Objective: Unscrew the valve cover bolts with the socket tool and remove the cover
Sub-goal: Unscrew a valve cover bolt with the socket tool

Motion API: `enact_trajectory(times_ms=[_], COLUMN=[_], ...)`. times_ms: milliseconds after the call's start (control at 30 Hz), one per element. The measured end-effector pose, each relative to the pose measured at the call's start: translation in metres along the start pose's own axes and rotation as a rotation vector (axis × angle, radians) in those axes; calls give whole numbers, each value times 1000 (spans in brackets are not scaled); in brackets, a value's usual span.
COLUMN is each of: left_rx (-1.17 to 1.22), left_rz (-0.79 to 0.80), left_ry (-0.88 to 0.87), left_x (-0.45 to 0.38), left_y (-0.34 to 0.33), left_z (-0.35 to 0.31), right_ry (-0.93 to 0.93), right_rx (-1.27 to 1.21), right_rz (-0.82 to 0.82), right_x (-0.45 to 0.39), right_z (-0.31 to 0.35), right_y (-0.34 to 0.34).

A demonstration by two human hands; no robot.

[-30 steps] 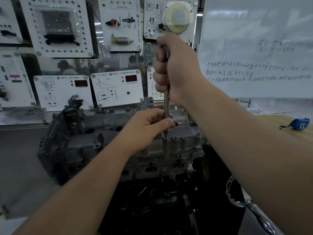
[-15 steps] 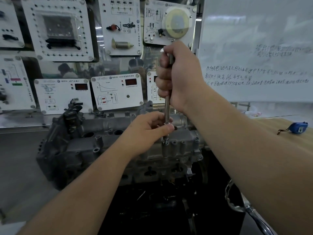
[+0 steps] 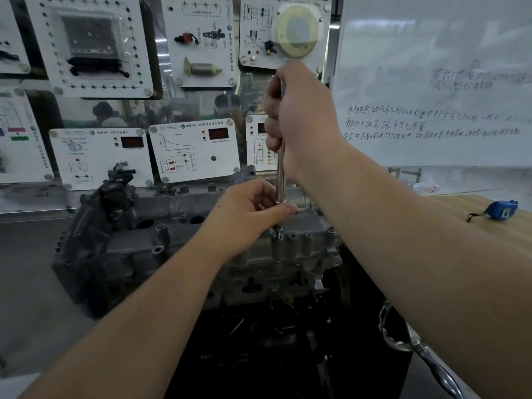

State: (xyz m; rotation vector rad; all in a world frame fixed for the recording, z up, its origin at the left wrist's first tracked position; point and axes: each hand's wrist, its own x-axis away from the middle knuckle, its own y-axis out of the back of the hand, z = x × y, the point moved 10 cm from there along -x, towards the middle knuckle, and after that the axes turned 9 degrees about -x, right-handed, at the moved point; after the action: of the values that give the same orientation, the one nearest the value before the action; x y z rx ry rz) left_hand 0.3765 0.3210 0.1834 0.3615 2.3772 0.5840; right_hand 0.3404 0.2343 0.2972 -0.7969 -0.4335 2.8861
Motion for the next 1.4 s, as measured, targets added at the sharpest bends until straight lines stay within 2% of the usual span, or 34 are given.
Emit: enact_trajectory(times_ms=[133, 200, 300, 400, 500, 567, 633, 733, 933, 1033, 1100, 1200, 1267, 1333, 1400], left_rx=[114, 78, 37, -2, -17, -3, 60, 58, -9, -30, 7, 87, 88, 77, 57], left_rz=[90, 74, 14, -56, -17, 70, 129, 130, -18, -42, 1, 97, 112, 88, 51], left_ry=[-12, -21, -6, -9, -9, -14, -21, -31, 20, 13, 5, -14, -35, -41, -23], left_x=[4, 4, 2, 0, 1, 2, 5, 6, 2, 0, 1, 4, 5, 5, 3], left_y=[-4, -2, 0, 3, 1, -2, -5, -6, 1, 2, 1, -3, -4, -3, -3], left_z=[0, 0, 2, 0, 1, 2, 0, -3, 0, 0, 3, 3, 0, 0, 2], right_ry=[-132, -138, -105, 11, 53, 17, -70, -124, -15, -29, -33, -118, -151, -137, -113], right_rx=[-141, -146, -107, 25, -41, -95, -142, -149, 10, 0, -62, -144, -113, -92, -95], right_rz=[264, 295, 139, -51, -79, -1, 143, 248, -95, -141, -79, 194, 346, 353, 239], right_x=[1, 2, 1, 0, 3, 3, 3, 5, 4, 4, 5, 8, 13, 13, 9], right_z=[-7, -7, -10, -3, 1, 0, -3, -4, -3, -1, -1, -5, -7, -8, -10], right_y=[-20, -23, -13, 1, 3, -1, -11, -18, 7, 10, 7, -15, -27, -30, -23])
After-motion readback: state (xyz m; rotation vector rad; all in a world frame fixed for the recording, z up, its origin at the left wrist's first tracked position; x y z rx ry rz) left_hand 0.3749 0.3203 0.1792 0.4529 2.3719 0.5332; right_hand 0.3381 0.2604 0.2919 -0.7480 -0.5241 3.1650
